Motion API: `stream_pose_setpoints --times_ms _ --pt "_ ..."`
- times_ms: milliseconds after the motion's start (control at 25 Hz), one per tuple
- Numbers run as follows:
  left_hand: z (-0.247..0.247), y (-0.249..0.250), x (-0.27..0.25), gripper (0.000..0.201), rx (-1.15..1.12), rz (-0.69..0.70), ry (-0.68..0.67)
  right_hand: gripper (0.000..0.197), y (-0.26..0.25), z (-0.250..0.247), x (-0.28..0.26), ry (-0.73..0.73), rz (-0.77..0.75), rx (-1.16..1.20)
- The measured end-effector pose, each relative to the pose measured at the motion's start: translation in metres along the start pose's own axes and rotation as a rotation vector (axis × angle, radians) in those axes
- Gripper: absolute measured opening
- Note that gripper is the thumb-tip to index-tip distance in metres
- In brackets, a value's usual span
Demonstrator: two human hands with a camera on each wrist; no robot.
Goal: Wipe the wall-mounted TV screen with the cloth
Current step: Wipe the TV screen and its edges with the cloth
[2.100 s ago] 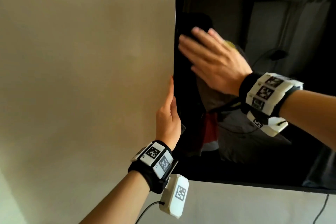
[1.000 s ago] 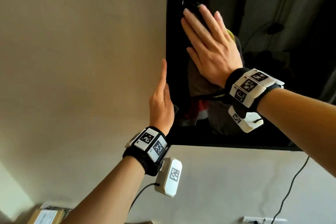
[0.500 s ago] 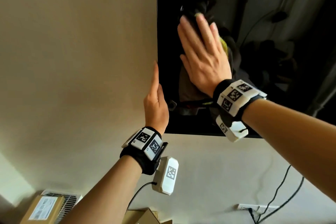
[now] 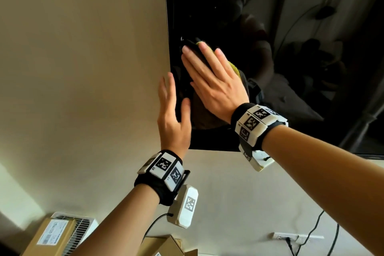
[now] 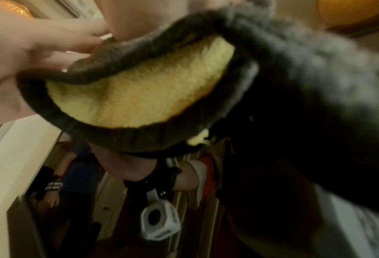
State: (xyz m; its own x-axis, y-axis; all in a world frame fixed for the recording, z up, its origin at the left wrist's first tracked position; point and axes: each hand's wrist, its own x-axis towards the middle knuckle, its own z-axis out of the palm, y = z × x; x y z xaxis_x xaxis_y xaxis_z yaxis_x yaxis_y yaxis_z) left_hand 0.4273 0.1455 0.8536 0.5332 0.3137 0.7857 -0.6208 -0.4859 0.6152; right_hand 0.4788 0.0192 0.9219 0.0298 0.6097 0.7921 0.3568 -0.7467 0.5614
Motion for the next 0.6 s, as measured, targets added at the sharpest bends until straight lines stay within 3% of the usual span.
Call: stream_pose_setpoints --times_ms 160,320,480,600 --pt "0.011 0.006 -0.009 0.082 0.150 0.224 -0.192 0.045 0.037 -0.012 -0.011 0.119 0.168 -0.017" --pt "0.021 0.007 -0.012 0.069 0.207 0.182 -0.242 0.045 0.070 -0.020 -0.027 0.162 0.305 -0.031" --pt "0.035 0.005 -0.015 0.070 0.418 0.213 -0.166 0.045 0.067 -0.018 -0.025 0.080 0.061 -0.045" --pt "0.042 0.001 -0.015 0.092 0.565 0.235 -0.170 0.045 0.102 -0.030 -0.034 0.102 0.121 -0.069"
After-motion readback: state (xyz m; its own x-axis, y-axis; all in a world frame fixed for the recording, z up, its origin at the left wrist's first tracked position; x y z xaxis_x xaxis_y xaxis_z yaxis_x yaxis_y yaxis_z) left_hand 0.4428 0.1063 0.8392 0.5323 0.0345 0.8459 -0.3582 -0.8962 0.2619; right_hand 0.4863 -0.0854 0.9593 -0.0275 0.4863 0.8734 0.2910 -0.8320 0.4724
